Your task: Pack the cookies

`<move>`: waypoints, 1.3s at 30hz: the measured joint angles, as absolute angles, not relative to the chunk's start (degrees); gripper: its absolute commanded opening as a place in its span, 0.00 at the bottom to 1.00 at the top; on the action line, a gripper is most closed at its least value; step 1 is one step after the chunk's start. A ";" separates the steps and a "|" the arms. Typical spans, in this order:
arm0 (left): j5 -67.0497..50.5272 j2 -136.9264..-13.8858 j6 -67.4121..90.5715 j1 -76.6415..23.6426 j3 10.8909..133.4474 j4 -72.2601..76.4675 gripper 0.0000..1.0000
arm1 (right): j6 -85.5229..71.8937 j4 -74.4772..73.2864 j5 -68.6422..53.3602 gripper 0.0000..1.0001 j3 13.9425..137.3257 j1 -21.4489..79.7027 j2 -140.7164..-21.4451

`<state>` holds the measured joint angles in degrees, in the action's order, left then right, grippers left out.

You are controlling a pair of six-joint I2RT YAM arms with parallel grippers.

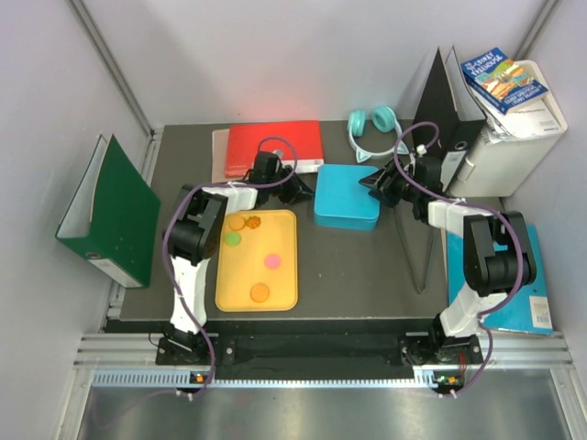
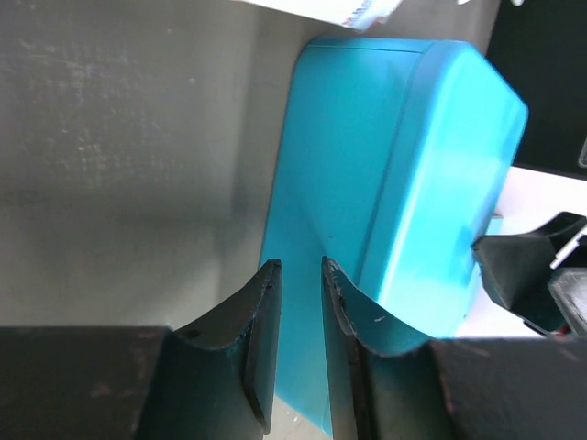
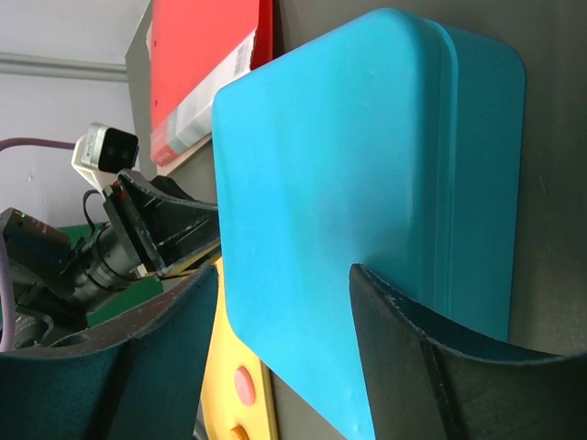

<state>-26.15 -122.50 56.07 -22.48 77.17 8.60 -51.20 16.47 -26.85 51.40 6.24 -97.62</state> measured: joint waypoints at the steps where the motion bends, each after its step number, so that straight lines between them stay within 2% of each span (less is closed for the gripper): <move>1: -26.22 -122.30 56.27 -22.48 76.90 8.93 0.29 | -51.18 16.49 -26.87 0.62 51.40 6.22 -97.56; 25: -30.61 -119.68 59.90 -22.55 76.25 14.28 0.29 | -51.22 13.02 -27.57 0.66 51.42 6.20 -95.44; 39: -30.59 -119.15 60.42 -22.65 76.27 15.05 0.29 | -50.68 9.72 -30.83 0.60 52.82 8.38 -93.49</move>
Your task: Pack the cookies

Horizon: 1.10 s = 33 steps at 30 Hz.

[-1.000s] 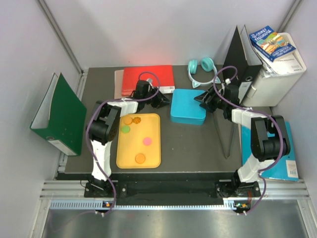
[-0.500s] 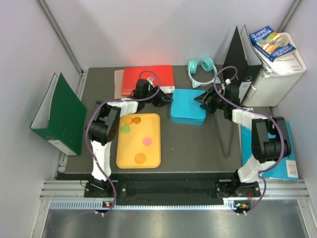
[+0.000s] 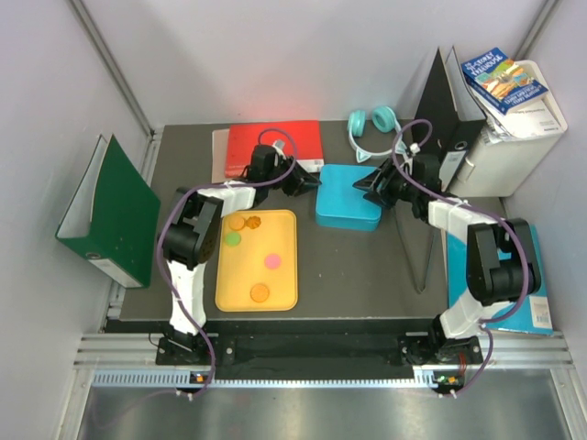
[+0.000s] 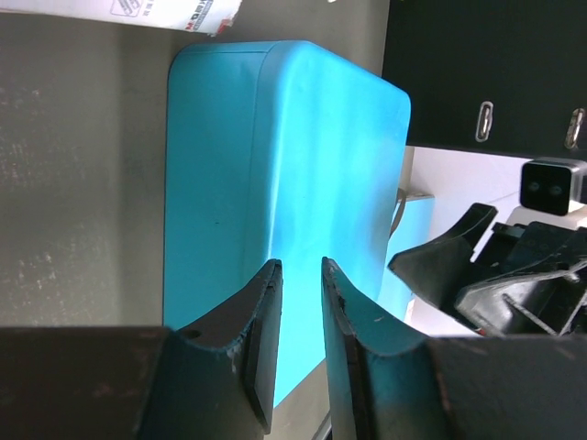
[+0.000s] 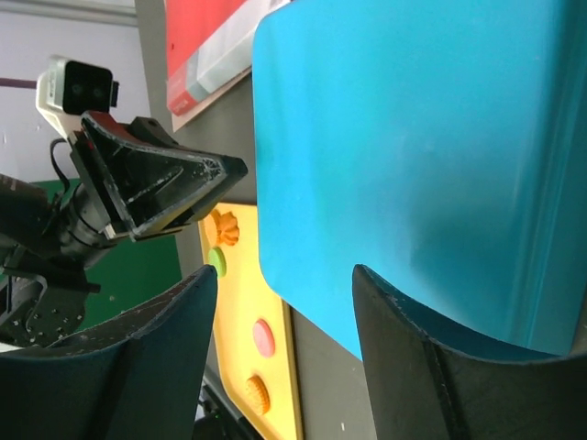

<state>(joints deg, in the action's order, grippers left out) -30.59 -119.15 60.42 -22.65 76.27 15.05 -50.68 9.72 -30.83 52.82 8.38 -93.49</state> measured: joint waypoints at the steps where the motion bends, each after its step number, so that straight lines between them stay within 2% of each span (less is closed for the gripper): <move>1: -30.59 -119.07 60.42 -22.68 76.29 15.05 0.29 | -50.59 9.54 -31.00 0.60 52.82 8.54 -93.62; 15: -30.59 -118.76 60.40 -23.40 76.42 15.05 0.29 | -51.94 15.18 -31.73 0.59 46.76 8.19 -94.15; 23: -30.59 -118.76 60.40 -23.40 76.58 15.03 0.31 | -52.12 15.35 -31.86 0.67 46.57 8.19 -93.34; 33: -30.55 -118.30 60.29 -23.27 78.94 14.96 0.33 | -47.09 -0.12 -27.57 0.80 55.07 8.19 -89.91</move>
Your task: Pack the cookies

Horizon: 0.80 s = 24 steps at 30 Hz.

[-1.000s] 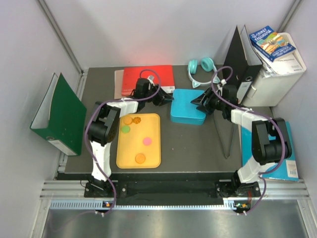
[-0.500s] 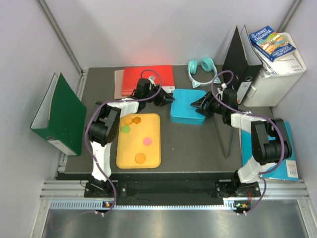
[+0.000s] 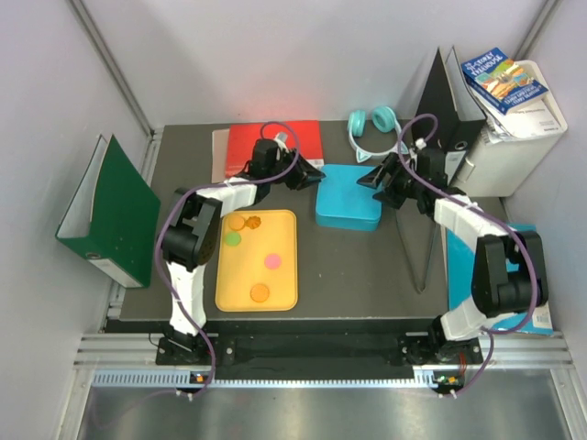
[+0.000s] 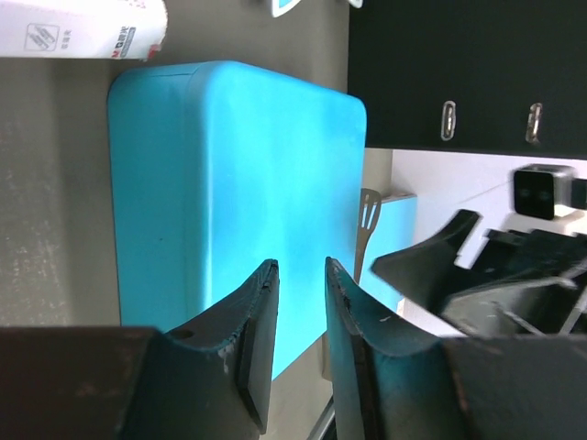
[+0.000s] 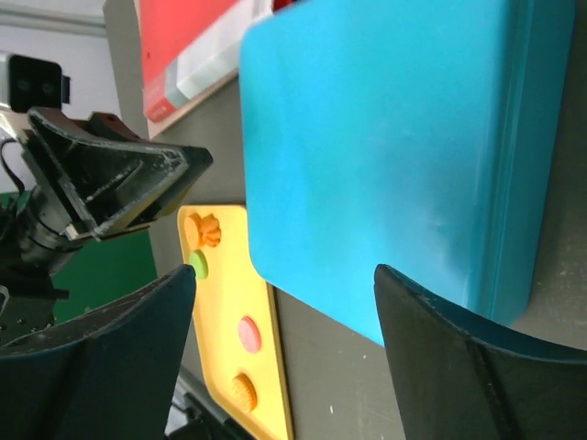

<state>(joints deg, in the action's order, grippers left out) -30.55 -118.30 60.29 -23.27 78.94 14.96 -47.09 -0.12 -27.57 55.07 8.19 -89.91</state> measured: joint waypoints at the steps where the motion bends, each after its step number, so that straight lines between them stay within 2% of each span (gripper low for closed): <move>1: -30.57 -118.08 60.29 -23.16 78.94 14.96 0.34 | -46.35 -1.39 -26.52 0.80 55.81 8.19 -88.73; 7: -30.11 -116.44 59.57 -22.11 78.94 13.61 0.41 | -43.59 -3.73 -21.87 0.82 55.59 8.23 -82.32; 11: -26.96 -114.45 55.59 -21.58 79.68 7.53 0.43 | -39.94 -6.92 -15.94 0.83 54.74 9.76 -77.67; 18: -16.27 -108.05 43.77 -21.67 80.60 -7.66 0.44 | -31.86 -11.29 -2.92 0.84 54.57 19.25 -68.71; 24: -5.91 -98.39 37.08 -23.44 76.60 -14.74 0.43 | -26.52 -10.57 6.20 0.86 48.25 26.68 -59.11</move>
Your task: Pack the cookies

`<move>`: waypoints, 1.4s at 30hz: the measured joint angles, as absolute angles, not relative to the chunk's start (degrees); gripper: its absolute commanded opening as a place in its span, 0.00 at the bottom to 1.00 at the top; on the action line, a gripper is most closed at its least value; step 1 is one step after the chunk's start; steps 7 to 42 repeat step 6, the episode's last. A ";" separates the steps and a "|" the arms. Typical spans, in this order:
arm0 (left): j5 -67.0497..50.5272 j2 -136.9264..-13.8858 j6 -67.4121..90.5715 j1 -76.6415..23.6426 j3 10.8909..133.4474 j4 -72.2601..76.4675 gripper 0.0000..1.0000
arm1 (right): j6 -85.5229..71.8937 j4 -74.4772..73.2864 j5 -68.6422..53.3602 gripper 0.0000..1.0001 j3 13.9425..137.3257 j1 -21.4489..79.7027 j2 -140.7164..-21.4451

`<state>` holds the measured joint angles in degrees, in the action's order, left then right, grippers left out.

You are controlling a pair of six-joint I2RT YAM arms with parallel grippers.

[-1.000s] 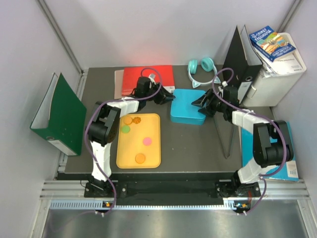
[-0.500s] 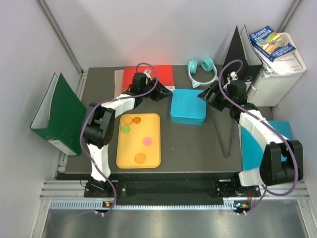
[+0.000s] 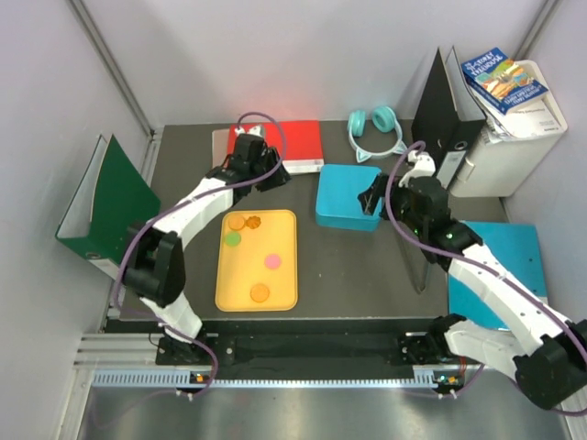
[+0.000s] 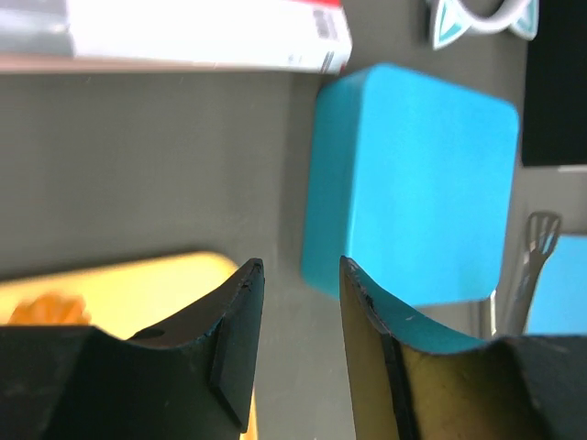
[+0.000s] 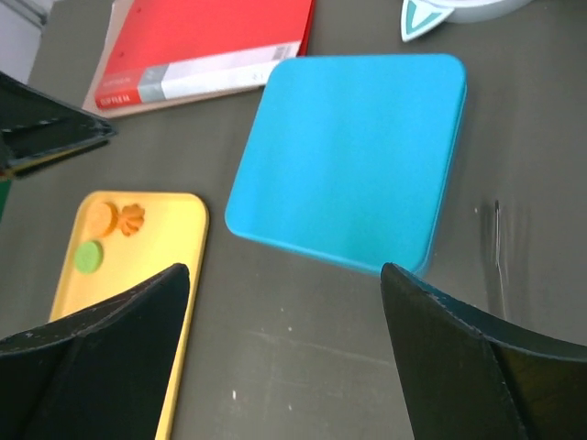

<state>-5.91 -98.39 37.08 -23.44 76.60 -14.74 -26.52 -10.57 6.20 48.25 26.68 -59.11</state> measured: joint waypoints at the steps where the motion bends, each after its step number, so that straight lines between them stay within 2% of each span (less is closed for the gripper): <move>1: -4.97 -96.88 36.64 -23.79 75.44 -15.11 0.43 | -26.20 -10.70 6.70 0.86 47.48 27.09 -58.30; 6: -0.38 -90.91 34.68 -26.26 69.25 -16.75 0.43 | -25.04 -10.92 9.15 0.86 45.82 28.10 -57.45; 42: -0.38 -90.91 34.68 -26.26 69.25 -16.75 0.43 | -25.04 -10.92 9.15 0.86 45.82 28.10 -57.45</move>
